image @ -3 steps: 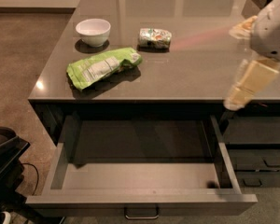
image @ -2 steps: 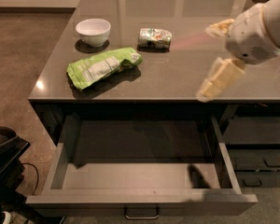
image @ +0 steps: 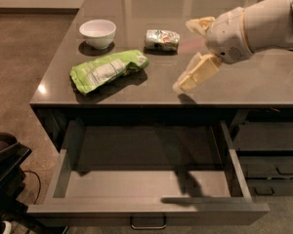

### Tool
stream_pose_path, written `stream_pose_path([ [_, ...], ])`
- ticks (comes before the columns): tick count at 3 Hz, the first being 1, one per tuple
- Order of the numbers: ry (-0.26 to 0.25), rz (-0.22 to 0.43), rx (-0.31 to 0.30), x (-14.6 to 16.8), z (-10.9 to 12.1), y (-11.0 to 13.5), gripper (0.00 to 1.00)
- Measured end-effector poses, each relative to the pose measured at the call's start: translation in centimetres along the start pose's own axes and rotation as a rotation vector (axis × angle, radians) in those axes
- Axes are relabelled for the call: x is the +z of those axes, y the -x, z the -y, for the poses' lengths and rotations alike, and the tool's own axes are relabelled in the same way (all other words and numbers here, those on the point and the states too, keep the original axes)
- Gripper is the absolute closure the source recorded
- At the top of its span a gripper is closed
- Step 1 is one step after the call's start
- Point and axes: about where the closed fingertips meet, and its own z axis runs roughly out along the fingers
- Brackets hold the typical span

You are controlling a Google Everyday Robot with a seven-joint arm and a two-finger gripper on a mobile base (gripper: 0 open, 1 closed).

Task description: Place green rice chip bag into top drawer

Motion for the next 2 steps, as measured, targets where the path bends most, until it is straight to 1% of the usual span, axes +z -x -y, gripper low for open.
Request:
stream_pose_path([
  [1,-0.017,0.003,0.005,0.1,-0.3,-0.2,0.00],
  [2,-0.036,0.108,-0.037,3.8,1.7,0.8,0.00],
])
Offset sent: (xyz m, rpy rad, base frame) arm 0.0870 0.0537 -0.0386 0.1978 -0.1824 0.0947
